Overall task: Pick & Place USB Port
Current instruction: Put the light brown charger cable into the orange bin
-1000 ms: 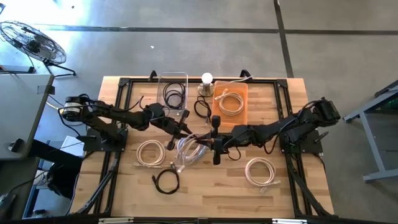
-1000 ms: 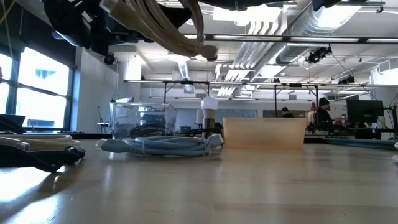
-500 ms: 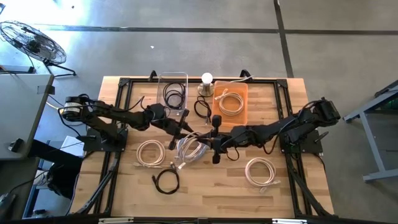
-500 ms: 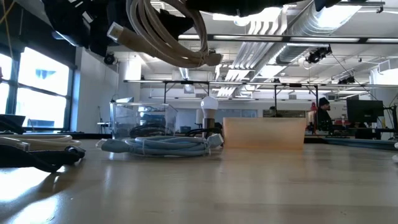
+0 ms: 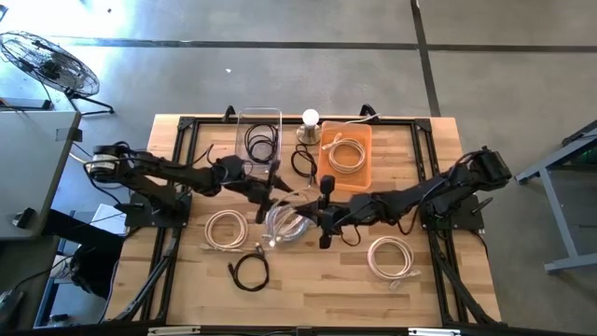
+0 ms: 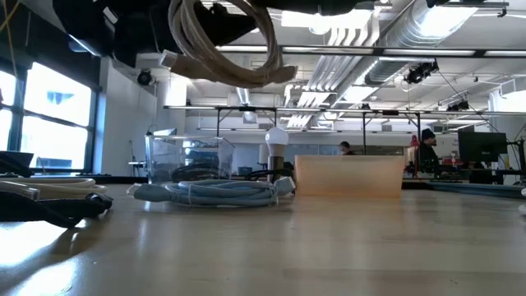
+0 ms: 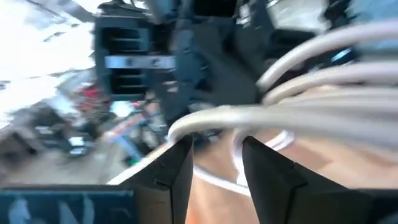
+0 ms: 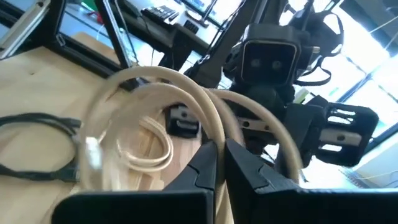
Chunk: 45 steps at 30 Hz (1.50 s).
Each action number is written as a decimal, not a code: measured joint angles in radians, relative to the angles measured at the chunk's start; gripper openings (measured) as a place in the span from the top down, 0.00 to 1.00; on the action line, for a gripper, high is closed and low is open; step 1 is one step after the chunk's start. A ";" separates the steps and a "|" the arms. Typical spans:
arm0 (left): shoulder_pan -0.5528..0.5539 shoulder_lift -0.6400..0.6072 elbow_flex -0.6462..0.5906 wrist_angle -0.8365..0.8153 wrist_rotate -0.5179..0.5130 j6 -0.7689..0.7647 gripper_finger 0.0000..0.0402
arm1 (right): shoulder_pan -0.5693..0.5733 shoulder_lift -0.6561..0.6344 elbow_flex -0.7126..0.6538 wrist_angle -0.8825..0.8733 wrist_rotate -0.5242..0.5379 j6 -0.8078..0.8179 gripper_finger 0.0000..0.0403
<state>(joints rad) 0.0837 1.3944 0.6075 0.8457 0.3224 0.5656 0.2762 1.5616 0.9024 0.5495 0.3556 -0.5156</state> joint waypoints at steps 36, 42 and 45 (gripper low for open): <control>0.001 -0.160 0.000 -0.410 -0.493 0.096 0.66 | 0.024 -0.053 0.000 -0.052 1.041 -0.068 0.99; 0.000 -0.280 0.001 -0.551 -0.489 0.096 0.66 | -0.060 -0.053 0.000 -0.108 1.096 -0.035 0.99; 0.000 -0.346 0.000 -0.647 -0.489 0.096 0.66 | -0.084 -0.053 0.000 -0.122 1.083 0.008 0.99</control>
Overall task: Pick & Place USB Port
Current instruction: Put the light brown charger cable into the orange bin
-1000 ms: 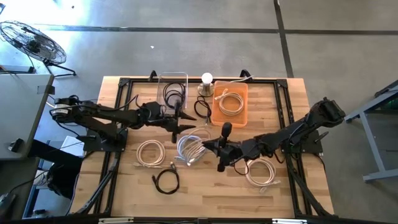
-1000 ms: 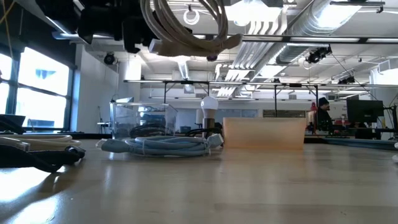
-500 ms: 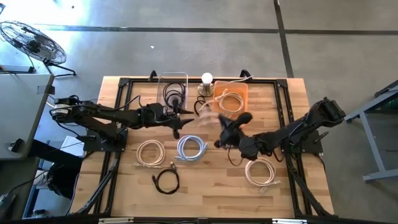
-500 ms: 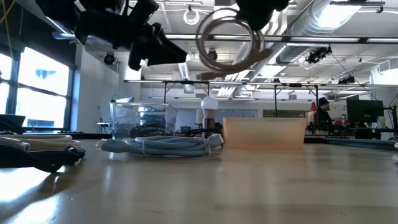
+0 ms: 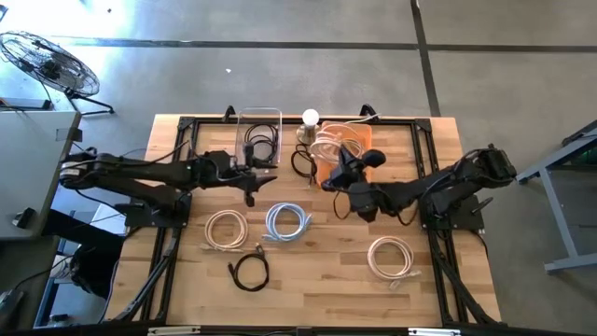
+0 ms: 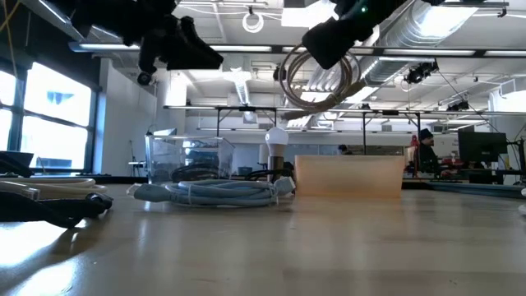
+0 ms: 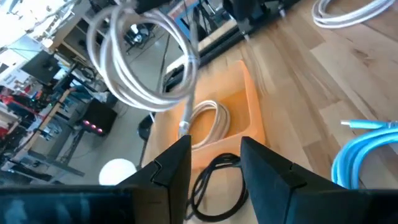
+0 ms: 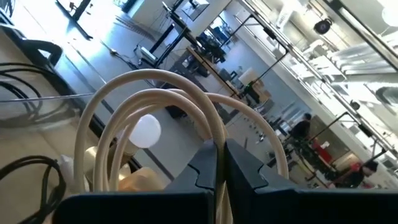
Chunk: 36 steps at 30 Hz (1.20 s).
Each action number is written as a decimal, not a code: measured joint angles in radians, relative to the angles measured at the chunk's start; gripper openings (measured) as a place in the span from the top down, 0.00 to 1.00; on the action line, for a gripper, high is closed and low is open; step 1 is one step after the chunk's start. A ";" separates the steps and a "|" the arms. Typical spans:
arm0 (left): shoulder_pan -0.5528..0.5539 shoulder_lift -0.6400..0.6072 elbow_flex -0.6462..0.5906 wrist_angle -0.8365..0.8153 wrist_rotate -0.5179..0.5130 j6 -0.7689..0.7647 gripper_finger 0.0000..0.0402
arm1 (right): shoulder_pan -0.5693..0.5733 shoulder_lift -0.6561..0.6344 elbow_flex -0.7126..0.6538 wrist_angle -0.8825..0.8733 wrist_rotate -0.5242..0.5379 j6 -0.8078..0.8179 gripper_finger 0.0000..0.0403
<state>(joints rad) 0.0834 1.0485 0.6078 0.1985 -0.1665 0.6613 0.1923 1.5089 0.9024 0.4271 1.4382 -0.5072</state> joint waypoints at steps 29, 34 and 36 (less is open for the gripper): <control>0.000 -0.114 0.000 -0.203 0.029 -0.012 0.66 | -0.381 -0.432 0.000 -0.619 -0.538 0.715 0.99; 0.000 -0.114 0.000 -0.203 0.037 -0.012 0.66 | -0.551 -0.354 0.000 -0.792 -0.801 0.855 0.99; 0.000 -0.114 0.000 -0.203 0.037 -0.012 0.66 | -0.591 -0.307 0.000 -0.787 -0.893 0.851 0.99</control>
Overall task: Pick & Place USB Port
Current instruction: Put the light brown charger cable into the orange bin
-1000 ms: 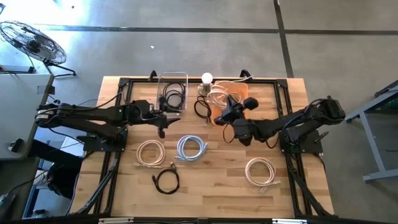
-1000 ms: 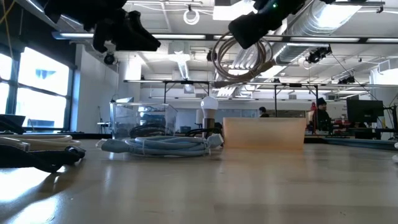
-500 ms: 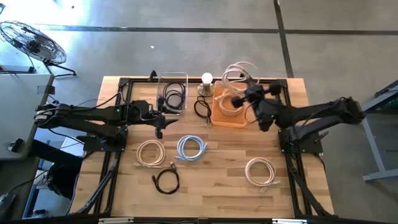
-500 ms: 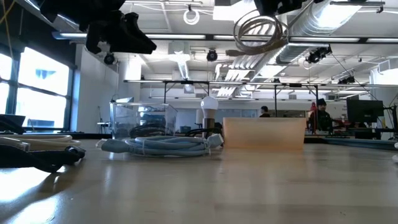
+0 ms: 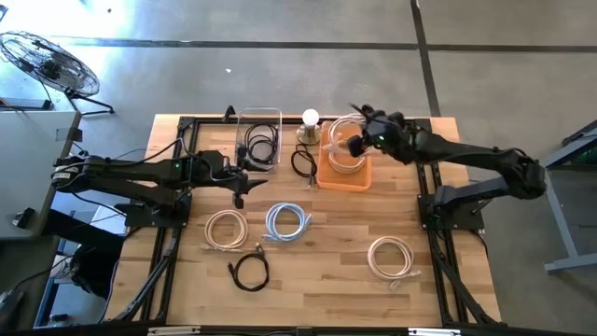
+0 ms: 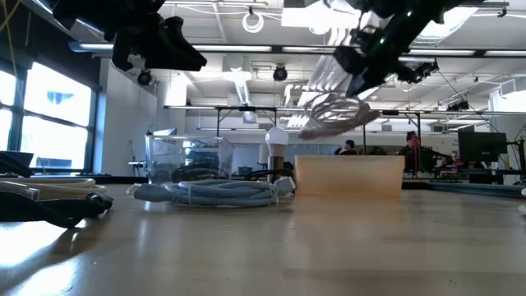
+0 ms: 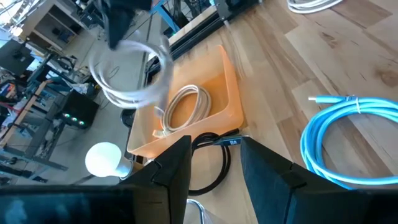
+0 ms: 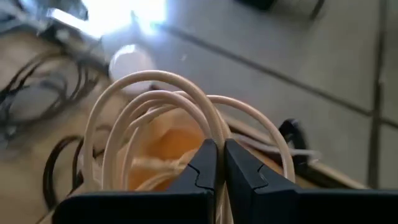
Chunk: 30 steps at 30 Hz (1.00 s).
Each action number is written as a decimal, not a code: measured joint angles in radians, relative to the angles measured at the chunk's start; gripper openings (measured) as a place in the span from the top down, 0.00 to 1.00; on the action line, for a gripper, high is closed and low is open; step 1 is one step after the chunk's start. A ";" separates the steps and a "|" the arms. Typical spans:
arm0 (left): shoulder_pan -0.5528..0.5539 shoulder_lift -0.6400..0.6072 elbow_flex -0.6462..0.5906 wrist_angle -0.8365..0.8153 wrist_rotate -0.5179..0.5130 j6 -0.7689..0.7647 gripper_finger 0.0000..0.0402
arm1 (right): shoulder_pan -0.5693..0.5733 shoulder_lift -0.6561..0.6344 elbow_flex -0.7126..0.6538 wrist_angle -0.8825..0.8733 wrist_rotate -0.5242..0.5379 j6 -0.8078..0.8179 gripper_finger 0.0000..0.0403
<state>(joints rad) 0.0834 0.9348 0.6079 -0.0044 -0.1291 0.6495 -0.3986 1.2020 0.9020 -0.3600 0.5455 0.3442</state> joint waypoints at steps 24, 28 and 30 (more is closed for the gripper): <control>0.002 0.000 0.000 -0.074 -0.003 0.000 0.66 | -0.068 0.249 0.000 -0.025 -0.232 0.016 0.85; 0.002 0.000 0.000 -0.074 -0.003 0.000 0.66 | -0.066 0.249 0.000 -0.025 -0.193 0.011 0.75; 0.002 0.000 0.000 -0.074 -0.003 0.000 0.66 | -0.066 0.249 0.000 -0.022 -0.188 0.010 0.69</control>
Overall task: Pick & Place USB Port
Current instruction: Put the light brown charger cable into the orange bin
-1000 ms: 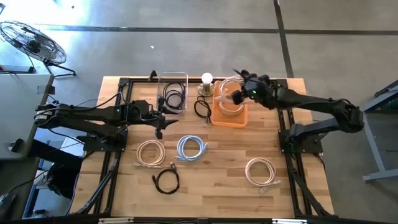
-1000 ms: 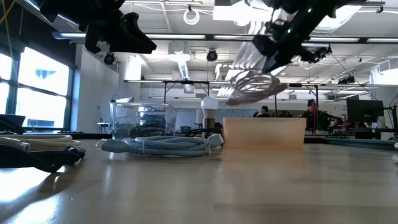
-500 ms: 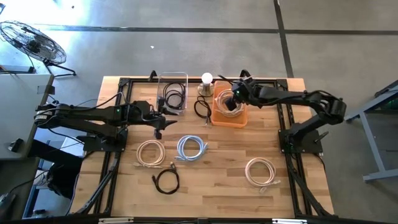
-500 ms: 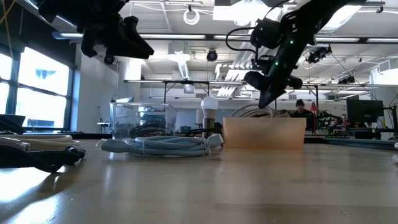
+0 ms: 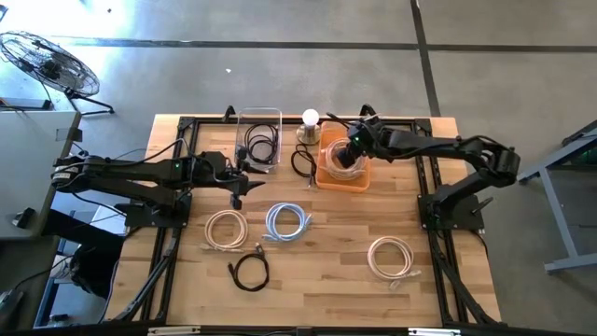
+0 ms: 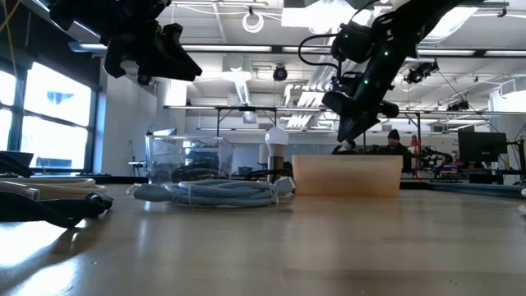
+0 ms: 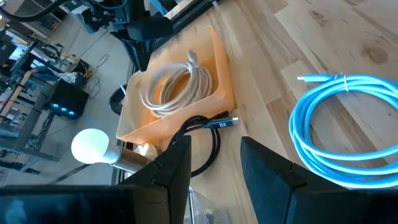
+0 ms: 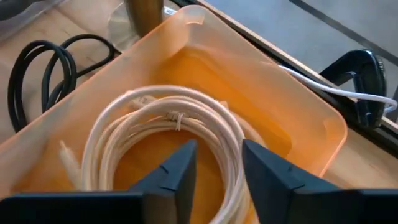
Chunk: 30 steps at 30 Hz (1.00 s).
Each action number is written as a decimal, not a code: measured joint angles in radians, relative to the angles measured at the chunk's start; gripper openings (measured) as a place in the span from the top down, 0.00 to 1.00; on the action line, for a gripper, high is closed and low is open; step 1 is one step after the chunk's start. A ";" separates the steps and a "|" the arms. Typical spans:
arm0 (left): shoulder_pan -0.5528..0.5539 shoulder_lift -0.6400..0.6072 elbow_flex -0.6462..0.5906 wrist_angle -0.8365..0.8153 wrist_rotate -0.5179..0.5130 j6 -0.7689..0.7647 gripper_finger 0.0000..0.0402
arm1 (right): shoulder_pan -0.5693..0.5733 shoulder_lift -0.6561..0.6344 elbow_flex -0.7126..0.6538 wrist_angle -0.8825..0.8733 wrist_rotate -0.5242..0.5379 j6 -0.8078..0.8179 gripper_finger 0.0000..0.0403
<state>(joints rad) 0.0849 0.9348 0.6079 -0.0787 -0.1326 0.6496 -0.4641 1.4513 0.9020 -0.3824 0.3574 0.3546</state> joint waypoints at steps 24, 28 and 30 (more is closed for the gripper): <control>0.000 0.000 0.000 -0.048 0.076 0.000 0.66 | 0.337 -0.233 0.000 0.163 -0.439 -0.332 0.51; 0.000 0.000 0.000 -0.059 0.076 0.000 0.66 | 0.485 -0.248 0.000 0.163 -0.436 -0.329 0.53; 0.000 0.000 0.000 -0.060 0.076 -0.003 0.66 | 0.554 -0.248 0.000 0.162 -0.417 -0.317 0.55</control>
<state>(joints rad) 0.0845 0.9348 0.6079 -0.1383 -0.0563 0.6470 0.0895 1.2037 0.9023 -0.2200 -0.0600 0.0371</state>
